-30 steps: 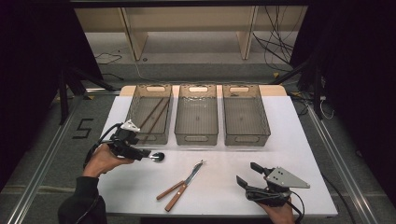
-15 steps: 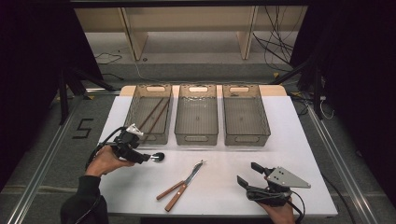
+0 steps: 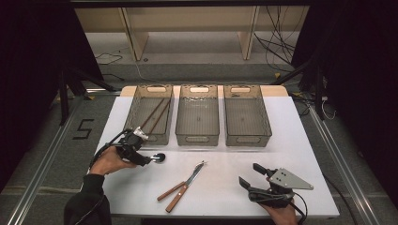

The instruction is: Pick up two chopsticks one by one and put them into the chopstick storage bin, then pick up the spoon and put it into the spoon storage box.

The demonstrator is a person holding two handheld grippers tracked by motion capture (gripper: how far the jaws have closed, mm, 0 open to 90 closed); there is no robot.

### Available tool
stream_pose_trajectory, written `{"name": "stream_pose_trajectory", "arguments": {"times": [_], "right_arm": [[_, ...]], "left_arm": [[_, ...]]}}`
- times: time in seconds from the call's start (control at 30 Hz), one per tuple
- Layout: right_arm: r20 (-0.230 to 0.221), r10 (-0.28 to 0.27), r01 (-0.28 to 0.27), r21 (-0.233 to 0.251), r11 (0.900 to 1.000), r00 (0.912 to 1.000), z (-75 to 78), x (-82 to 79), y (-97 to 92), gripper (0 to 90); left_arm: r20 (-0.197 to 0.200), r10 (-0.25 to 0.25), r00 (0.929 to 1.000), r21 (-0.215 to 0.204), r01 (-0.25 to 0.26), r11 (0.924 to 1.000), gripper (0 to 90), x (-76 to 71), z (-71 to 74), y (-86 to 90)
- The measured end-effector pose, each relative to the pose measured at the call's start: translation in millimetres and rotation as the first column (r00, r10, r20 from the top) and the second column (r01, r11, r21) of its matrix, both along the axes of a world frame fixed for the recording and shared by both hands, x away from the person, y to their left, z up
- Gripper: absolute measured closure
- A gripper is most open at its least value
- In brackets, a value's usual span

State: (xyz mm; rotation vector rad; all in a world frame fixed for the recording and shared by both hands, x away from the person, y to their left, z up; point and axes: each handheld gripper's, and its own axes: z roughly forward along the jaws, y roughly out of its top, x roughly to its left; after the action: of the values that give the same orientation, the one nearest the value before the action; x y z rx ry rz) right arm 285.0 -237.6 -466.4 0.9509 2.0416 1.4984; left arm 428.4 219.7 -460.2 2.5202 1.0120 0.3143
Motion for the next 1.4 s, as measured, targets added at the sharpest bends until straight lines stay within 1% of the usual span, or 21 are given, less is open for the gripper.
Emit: {"name": "stream_pose_trajectory", "arguments": {"times": [0.2,0.33,0.6,0.67,0.7,0.9,1.03,1.13,1.17,1.33,1.4], "right_arm": [[0.000,0.003,-0.003,-0.001,1.0000,1.0000,-0.5,0.2,0.5,29.1],[-0.003,0.000,0.000,0.005,1.0000,1.0000,-0.8,0.8,-1.4,29.1],[-0.002,-0.001,0.001,0.002,1.0000,1.0000,-0.4,0.5,-1.3,29.1],[-0.001,0.000,0.000,0.001,1.0000,1.0000,-0.2,0.5,-0.9,29.0],[-0.002,0.001,-0.001,0.001,1.0000,1.0000,0.1,0.3,-0.6,29.1],[0.001,0.004,-0.004,-0.002,1.0000,1.0000,0.3,0.1,0.3,29.1],[0.000,0.003,-0.003,-0.002,1.0000,1.0000,0.4,0.3,0.3,29.1],[-0.001,0.004,-0.004,-0.004,1.0000,1.0000,0.3,0.4,0.6,29.1],[-0.002,0.003,-0.003,-0.004,1.0000,1.0000,0.2,0.4,0.9,29.1],[-0.002,0.004,-0.004,-0.004,1.0000,1.0000,0.2,0.5,0.8,29.1],[0.001,0.004,-0.004,-0.005,1.0000,1.0000,0.2,0.4,1.0,29.1]], "left_arm": [[0.001,-0.002,1.0000,0.003,0.002,1.0000,26.4,2.3,-0.7,2.0],[0.000,-0.015,0.9999,0.006,0.015,0.9999,27.3,3.7,-1.0,0.9],[0.001,-0.035,0.9994,0.012,0.035,0.9993,30.9,6.0,0.7,0.2],[0.001,-0.038,0.9993,0.008,0.038,0.9992,32.3,6.9,-0.4,-0.5],[0.000,-0.045,0.9990,0.013,0.045,0.9989,33.1,7.6,-1.0,-0.5],[-0.022,-0.060,0.9979,0.024,0.061,0.9978,37.2,9.1,-6.2,-2.3],[-0.035,-0.067,0.9972,0.020,0.068,0.9975,40.6,9.9,-7.8,-1.7],[-0.053,-0.076,0.9957,0.029,0.077,0.9966,42.9,10.8,-9.9,-2.1],[-0.054,-0.073,0.9959,0.021,0.074,0.9970,43.7,10.9,-10.4,-2.2],[-0.077,-0.080,0.9938,0.016,0.082,0.9965,50.3,10.9,-9.3,-2.1],[-0.083,-0.072,0.9939,0.012,0.074,0.9972,52.2,10.8,-9.2,-2.8]]}}
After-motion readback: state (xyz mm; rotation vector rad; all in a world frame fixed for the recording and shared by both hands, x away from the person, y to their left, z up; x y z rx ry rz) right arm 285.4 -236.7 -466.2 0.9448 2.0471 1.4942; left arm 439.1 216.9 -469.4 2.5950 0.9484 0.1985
